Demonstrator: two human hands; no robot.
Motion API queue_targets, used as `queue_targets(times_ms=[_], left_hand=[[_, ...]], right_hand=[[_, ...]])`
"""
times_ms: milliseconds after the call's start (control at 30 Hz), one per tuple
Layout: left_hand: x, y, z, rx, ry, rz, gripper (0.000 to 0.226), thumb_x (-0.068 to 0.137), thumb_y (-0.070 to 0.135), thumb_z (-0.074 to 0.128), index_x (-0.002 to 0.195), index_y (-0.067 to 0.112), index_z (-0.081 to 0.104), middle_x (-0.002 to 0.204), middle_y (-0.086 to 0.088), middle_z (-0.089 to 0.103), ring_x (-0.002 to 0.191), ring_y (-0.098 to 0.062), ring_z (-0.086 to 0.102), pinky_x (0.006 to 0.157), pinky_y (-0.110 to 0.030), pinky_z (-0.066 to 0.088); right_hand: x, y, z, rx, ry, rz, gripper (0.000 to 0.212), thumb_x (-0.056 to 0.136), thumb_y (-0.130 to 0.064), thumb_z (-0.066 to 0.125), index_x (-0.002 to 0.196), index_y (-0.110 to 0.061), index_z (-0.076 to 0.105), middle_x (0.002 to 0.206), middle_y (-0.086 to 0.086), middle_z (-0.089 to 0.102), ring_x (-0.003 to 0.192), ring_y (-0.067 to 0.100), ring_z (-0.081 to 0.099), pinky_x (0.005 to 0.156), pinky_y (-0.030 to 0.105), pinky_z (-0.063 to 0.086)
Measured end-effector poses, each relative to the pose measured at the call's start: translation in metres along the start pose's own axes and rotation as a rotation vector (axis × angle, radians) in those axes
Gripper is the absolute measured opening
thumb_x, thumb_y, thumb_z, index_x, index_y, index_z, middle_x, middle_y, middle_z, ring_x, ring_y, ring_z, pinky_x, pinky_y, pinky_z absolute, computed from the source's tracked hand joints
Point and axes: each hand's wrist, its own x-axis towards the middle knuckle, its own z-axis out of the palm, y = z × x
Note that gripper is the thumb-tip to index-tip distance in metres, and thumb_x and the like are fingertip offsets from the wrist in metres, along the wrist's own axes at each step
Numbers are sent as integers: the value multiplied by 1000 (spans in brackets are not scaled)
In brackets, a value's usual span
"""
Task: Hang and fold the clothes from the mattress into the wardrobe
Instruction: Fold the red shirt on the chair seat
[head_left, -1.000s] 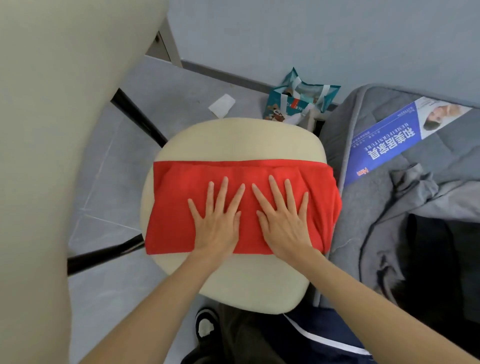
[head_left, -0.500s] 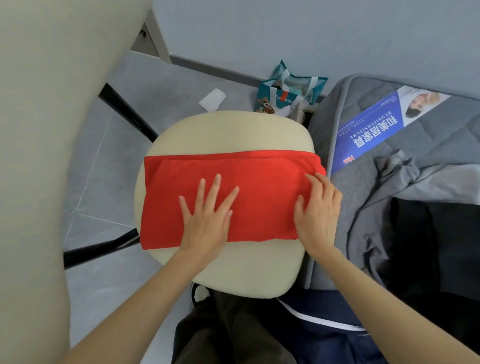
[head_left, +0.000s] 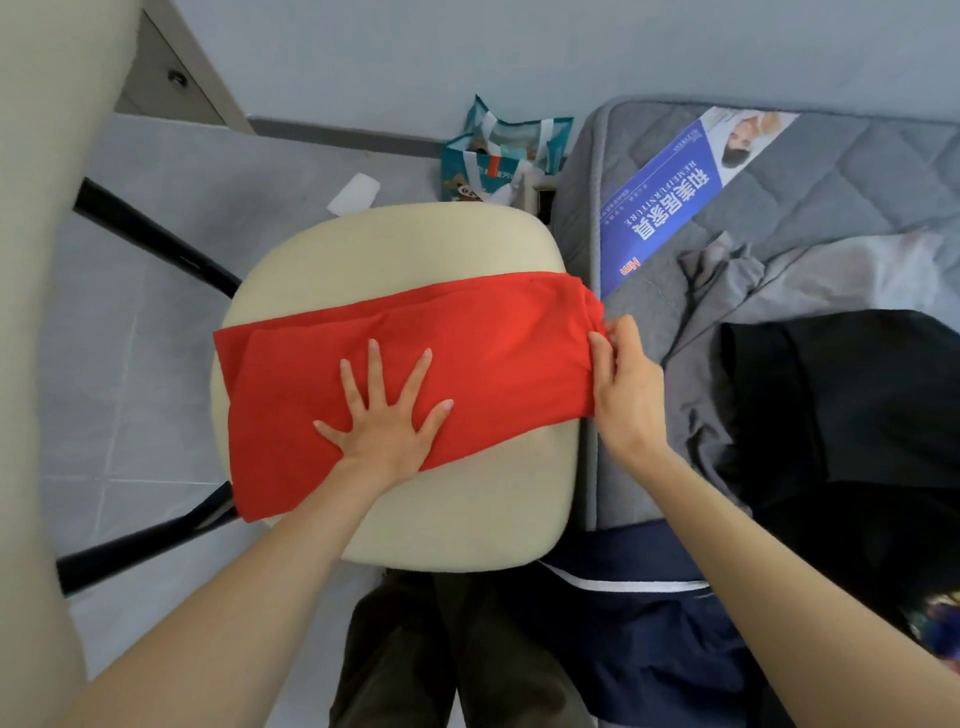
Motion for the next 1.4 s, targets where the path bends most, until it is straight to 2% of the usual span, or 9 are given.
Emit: queue_targets(times_ms=[200,333,467,567,667,867,1067,1267,1400], left_hand=[[1,-6,1,17,1,-49,69,86,73,20,138,56,-23,145,6,-46,138,-26,-34,100,-76,12],[-4,11,-13,30,134,-34,62,95,57,30,149,39,5,157,-7,-12,144,-35,-8,106,-71,12],[14,23,-36,193,305,225,57,98,45,38,150,34,16,158,-10,-1,144,-36,1,113,-61,8],[40,29,-52,240,156,264,62,97,50,38,149,44,4,159,-9,-7,145,-37,-5,111,-64,0],[54,28,-60,273,149,267,63,95,51,43,148,45,10,151,-12,16,136,-36,20,112,-61,15],[40,22,-53,165,213,188,51,100,32,42,146,35,22,122,-17,44,108,-37,52,92,-49,39],[19,-4,-33,-355,80,-130,56,93,24,56,133,9,20,124,-24,54,110,-41,56,94,-41,42],[28,-11,-50,-671,231,-198,80,83,41,69,141,5,28,139,-14,47,124,-28,49,99,-30,37],[40,-3,-60,-739,131,-136,75,76,41,76,132,8,39,129,-7,56,115,-24,57,98,-34,45]], right_hand=[[2,30,-4,-311,21,364,12,97,-19,42,105,-10,46,108,16,60,99,38,56,71,37,33],[-19,27,-8,-123,213,351,15,91,-14,51,101,-10,41,107,13,53,96,37,53,69,35,30],[-49,7,7,-134,-54,462,30,95,-44,49,94,-15,42,97,11,62,94,34,59,73,37,37],[-64,-1,30,142,-212,638,36,92,-41,54,104,-16,31,114,9,52,104,32,54,85,40,45],[-61,-11,44,463,-184,792,43,91,-31,60,112,-15,25,103,3,46,92,30,58,82,48,55],[-41,-20,45,364,-282,563,64,90,-13,62,141,-13,24,115,-4,44,100,12,46,85,20,35],[-11,-27,52,356,-317,388,71,88,-6,62,146,-29,29,131,-1,48,115,14,50,104,32,42],[1,-35,65,348,-313,678,60,87,-45,64,130,-9,43,123,5,56,109,22,57,96,34,47],[6,-41,57,509,-423,759,37,92,-35,61,118,-9,58,99,-1,63,76,6,59,54,14,45]])
